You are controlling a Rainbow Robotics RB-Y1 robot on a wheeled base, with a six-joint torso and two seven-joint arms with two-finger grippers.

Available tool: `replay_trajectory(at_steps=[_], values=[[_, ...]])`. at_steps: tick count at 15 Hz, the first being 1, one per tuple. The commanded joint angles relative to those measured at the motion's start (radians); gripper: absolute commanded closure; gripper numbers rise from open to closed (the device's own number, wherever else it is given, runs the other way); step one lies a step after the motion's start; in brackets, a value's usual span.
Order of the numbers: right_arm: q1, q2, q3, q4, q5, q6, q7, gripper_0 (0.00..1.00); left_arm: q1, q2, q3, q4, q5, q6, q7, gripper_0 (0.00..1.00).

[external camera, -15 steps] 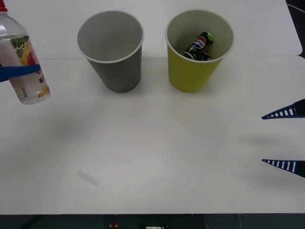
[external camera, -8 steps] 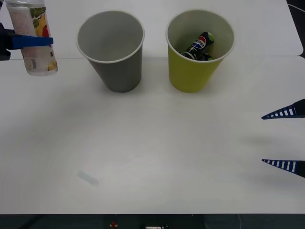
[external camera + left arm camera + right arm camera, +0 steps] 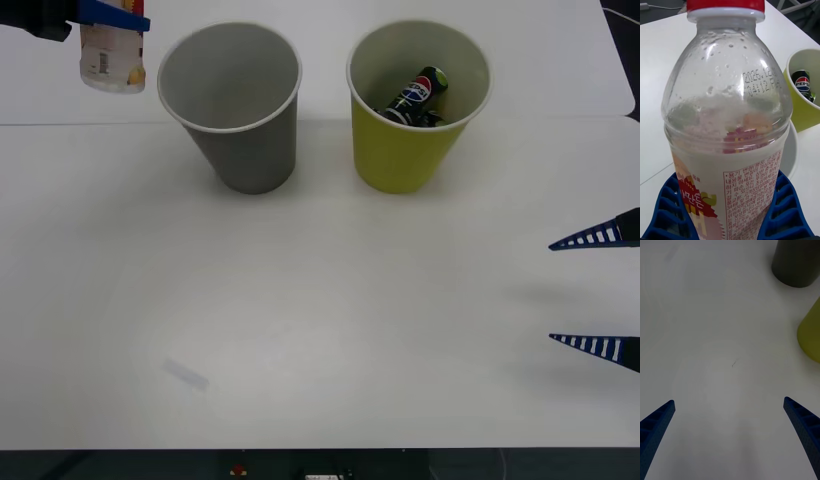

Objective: Put the can into the green bin and the plastic bottle into the gray bin

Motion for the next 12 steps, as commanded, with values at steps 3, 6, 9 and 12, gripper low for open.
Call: replay_trajectory(at_steps=[3,6,9,12], values=[[0.0,0.0,0.0,0.0,0.0,0.0,0.0,0.0,-0.163,-0.15,-0.088,0.146,-0.149,-0.001,0.0,1.0],[0.0,0.0,0.0,0.0,0.0,0.0,0.0,0.0,-0.187,-0.205,-0.106,0.168,-0.199,0.007,0.0,1.0],[0.0,0.0,0.0,0.0,0.0,0.0,0.0,0.0,-0.187,-0.231,-0.111,0.169,-0.213,0.007,0.0,1.0],[0.0,0.0,0.0,0.0,0.0,0.0,0.0,0.0,-0.186,-0.239,-0.115,0.168,-0.213,0.005,-0.006,0.63]])
